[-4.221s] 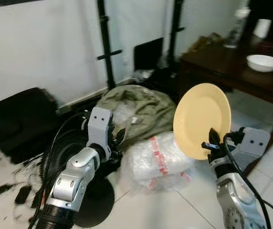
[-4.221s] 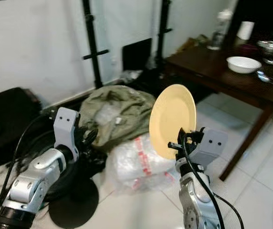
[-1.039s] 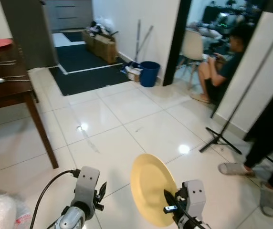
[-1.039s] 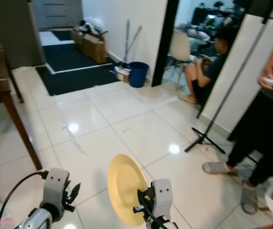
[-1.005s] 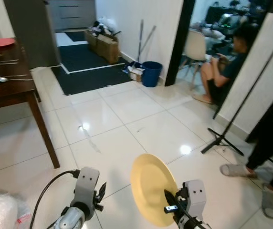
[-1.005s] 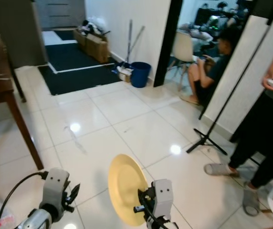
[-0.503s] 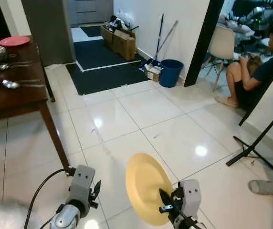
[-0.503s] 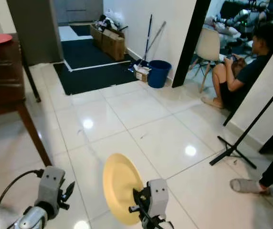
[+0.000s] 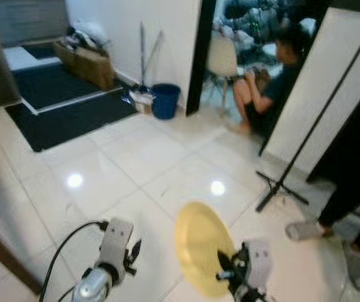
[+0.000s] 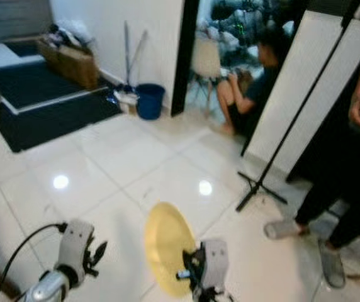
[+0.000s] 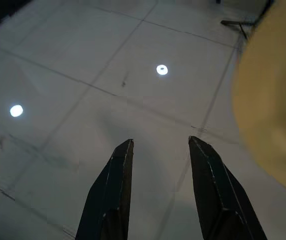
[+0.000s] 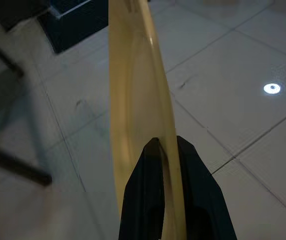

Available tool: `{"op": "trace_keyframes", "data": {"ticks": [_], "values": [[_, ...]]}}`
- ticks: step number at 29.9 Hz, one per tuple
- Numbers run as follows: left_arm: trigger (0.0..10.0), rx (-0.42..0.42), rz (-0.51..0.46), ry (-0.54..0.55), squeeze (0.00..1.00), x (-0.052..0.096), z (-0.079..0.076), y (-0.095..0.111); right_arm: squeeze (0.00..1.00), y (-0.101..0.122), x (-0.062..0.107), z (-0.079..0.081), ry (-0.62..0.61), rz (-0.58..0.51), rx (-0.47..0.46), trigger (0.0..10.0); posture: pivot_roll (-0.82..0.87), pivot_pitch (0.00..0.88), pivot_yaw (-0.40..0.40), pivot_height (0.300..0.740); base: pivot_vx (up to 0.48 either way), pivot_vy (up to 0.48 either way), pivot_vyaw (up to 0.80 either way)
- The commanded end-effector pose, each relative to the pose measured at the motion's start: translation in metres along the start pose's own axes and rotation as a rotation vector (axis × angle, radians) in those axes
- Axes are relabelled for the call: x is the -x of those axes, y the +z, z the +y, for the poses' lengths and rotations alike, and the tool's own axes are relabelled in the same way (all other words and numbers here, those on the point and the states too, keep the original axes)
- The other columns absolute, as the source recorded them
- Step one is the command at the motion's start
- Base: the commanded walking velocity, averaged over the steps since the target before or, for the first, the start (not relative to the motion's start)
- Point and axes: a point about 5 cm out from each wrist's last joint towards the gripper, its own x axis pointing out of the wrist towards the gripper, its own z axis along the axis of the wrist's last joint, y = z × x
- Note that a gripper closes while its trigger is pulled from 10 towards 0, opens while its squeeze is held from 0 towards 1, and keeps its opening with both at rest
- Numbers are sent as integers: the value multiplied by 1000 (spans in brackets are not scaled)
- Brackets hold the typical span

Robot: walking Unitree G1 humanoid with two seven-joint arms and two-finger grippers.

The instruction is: Setting the table

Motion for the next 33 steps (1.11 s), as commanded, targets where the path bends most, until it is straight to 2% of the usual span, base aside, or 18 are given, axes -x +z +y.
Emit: {"op": "trace_keyframes", "data": {"ticks": [1,11,33], "values": [[10000,-4,18,-23,0,0,-6,-5,0,0,3,-7,-28,0,5,10000,-45,35,88,740,480,0,-781],[10000,-6,15,-28,0,-1,-6,-5,0,0,3,-9,-39,-7,2,10000,-47,36,92,740,480,0,-694],[10000,-11,8,-40,0,-4,-6,-3,0,11,0,-8,-51,-60,6,10000,-54,34,106,740,480,0,0]]}}
